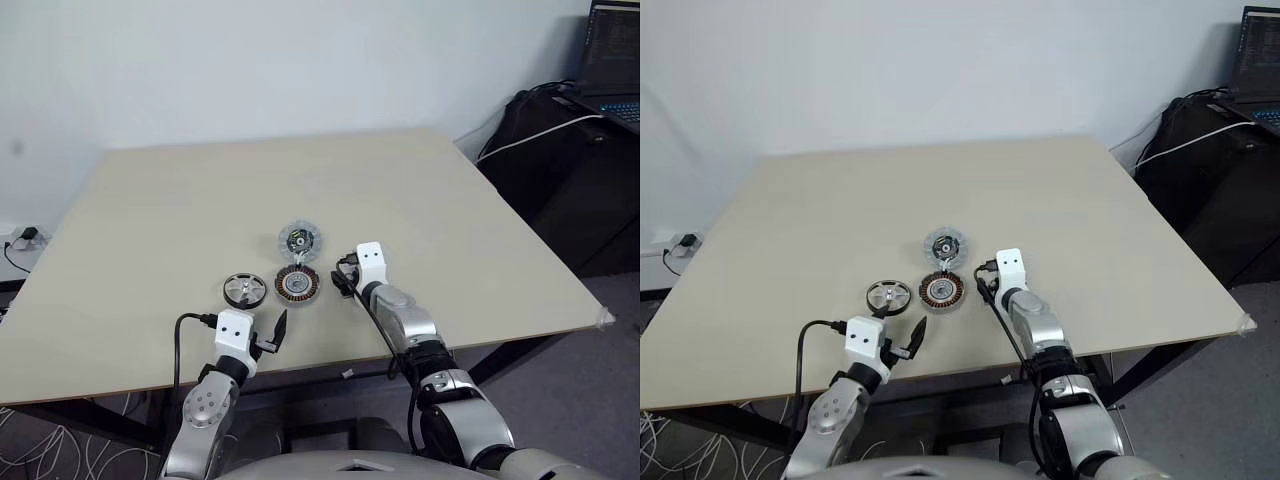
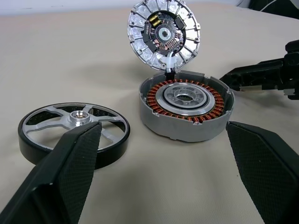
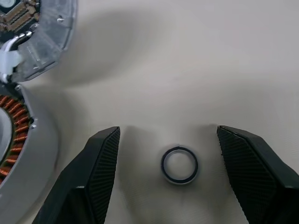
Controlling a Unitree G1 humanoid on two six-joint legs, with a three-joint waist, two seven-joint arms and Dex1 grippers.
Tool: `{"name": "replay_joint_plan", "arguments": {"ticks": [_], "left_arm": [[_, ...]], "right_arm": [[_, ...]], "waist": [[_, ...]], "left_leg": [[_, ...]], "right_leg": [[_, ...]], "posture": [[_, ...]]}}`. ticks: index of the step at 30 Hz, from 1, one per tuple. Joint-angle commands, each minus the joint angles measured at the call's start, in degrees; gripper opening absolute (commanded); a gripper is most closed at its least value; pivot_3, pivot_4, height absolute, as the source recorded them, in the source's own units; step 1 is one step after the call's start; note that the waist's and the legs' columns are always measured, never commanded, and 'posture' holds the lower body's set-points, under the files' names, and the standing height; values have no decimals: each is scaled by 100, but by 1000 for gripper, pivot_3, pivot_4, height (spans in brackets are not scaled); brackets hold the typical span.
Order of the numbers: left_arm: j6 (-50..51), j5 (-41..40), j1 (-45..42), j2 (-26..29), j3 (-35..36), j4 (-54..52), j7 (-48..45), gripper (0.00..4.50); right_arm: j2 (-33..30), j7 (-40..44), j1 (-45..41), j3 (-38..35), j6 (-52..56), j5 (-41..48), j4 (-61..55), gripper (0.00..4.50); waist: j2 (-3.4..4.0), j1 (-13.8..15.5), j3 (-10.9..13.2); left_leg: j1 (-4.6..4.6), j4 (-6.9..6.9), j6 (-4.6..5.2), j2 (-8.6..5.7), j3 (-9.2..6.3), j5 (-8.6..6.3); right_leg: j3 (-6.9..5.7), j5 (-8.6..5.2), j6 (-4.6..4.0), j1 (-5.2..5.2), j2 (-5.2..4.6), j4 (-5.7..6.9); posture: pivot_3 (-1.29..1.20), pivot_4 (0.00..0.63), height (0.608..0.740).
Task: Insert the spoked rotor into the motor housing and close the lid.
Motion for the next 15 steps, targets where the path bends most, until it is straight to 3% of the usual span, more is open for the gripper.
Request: {"name": "replay_joint_plan", "arguments": {"ticks": [1,15], "left_arm": [[-73,0,-65,-2,49,-117,-2,4500],[-70,12,-84,29,42,-126,-17,4500]], "right_arm": [[34,-20,-150,-73,-135,51,-30,3579],[82,-21,85,27,-230,-30,-148,3579]], "waist": [[0,-3,0],[1,-18,0]], "left_leg": [[0,0,0,0,0,0],[1,0,0,0,0,1]], "right_leg": [[0,0,0,0,0,0],[0,0,1,1,0,0]], "posture": [[0,0,740],[0,0,740]]}}
